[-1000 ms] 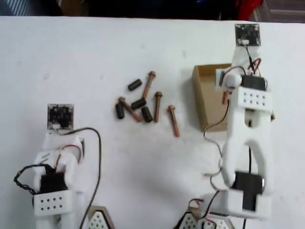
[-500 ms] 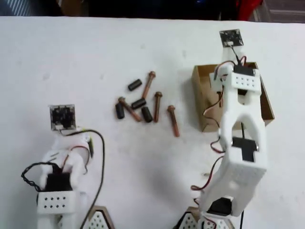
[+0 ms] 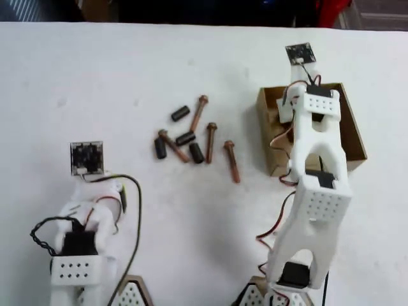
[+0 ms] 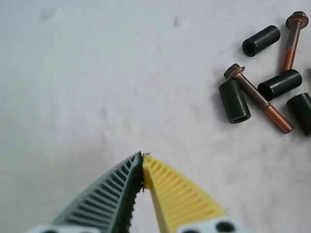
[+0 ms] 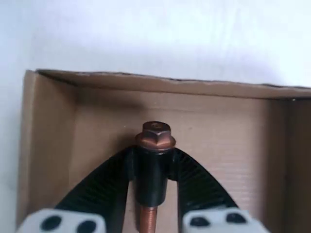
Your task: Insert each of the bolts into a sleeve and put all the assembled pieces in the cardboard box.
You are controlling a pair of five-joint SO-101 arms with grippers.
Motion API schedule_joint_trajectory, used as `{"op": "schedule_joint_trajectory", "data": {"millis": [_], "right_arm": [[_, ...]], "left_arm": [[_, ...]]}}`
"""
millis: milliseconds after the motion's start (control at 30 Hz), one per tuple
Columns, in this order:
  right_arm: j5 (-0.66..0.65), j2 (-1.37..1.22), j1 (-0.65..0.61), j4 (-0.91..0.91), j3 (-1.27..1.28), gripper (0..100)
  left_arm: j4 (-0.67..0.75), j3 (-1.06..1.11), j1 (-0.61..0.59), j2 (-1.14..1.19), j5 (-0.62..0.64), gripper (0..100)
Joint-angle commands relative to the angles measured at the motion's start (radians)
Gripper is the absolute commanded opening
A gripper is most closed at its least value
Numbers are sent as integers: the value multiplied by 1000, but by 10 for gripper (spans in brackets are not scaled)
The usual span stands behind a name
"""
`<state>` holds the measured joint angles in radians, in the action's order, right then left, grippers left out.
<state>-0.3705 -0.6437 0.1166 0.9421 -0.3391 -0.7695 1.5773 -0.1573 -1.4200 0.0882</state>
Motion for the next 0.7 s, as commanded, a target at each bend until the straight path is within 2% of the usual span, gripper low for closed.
{"op": "schedule_joint_trajectory", "data": {"millis": [0, 67, 233, 300, 433, 667], "right_arm": [[-11, 22, -30, 2, -61, 22], [-11, 22, -35, 2, -61, 45], [-12, 28, -48, 47, -63, 193], [-14, 45, -50, 61, -72, 223], [-12, 107, -53, 116, -110, 200], [-5, 283, -54, 271, -193, 104]], "left_arm": [[28, 6, 18, -13, 9, 23], [28, 11, 18, -13, 9, 23], [28, 11, 18, -13, 9, 23], [28, 11, 18, -13, 9, 23], [26, 12, 18, -13, 9, 23], [21, 12, 18, -13, 9, 23]]}}
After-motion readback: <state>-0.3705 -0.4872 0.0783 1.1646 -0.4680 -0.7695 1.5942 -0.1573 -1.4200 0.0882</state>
